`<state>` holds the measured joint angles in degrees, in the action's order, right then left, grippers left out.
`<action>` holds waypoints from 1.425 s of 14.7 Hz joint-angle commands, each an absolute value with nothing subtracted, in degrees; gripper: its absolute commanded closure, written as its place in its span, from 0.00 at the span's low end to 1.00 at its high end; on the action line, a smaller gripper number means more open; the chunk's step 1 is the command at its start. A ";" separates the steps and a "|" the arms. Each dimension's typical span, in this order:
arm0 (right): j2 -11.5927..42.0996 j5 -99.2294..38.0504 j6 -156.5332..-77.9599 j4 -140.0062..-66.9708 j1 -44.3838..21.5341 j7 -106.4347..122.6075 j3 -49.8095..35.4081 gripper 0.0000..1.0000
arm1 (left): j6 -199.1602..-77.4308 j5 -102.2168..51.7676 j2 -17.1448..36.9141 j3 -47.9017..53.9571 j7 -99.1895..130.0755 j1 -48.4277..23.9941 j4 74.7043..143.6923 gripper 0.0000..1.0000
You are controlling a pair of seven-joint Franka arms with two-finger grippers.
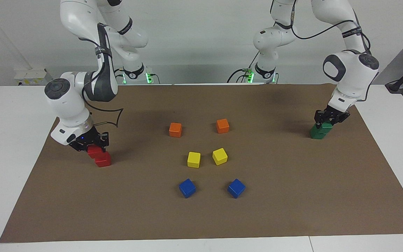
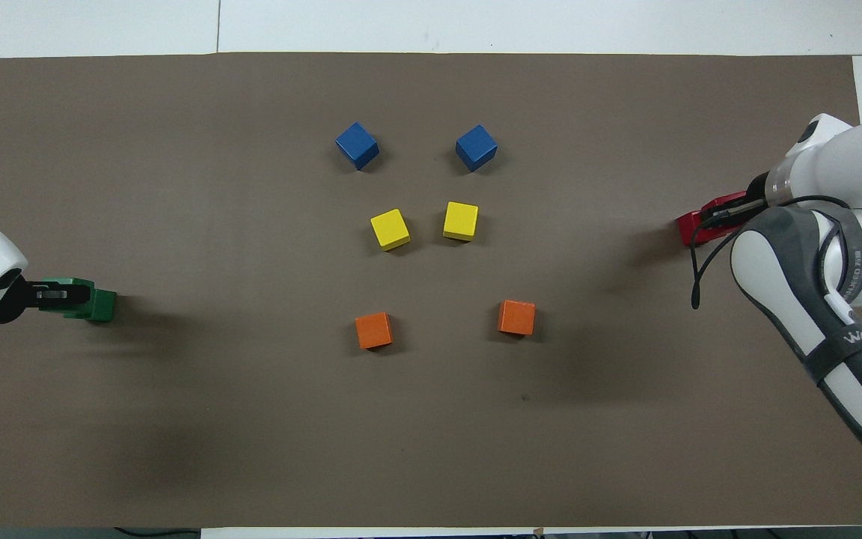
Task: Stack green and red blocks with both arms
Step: 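Lower the green cube onto the other green cube and open the left gripper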
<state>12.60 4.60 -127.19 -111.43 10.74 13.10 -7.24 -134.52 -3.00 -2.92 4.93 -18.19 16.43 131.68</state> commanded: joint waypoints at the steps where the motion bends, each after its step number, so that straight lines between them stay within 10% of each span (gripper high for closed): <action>1: 10.46 3.43 -130.51 -114.87 12.48 14.94 -8.00 1.00 | -136.23 -4.22 -3.69 5.45 -20.39 17.93 133.15 1.00; 19: 11.42 3.34 -135.88 -117.25 11.95 14.68 -8.00 1.00 | -139.57 -4.92 -2.46 5.45 -25.90 18.46 135.09 0.98; 20: 11.43 3.34 -135.97 -117.16 11.87 14.68 -8.00 1.00 | -139.48 -4.92 -2.46 5.45 -27.32 18.46 135.09 0.22; 21: 11.43 3.34 -136.05 -117.16 11.95 14.59 -8.00 1.00 | -139.31 -4.92 -2.46 5.45 -27.86 18.46 135.09 0.00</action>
<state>12.42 4.59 -134.28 -115.68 11.55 13.10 -7.74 -137.79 -3.65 -2.29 4.98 -24.34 17.58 133.76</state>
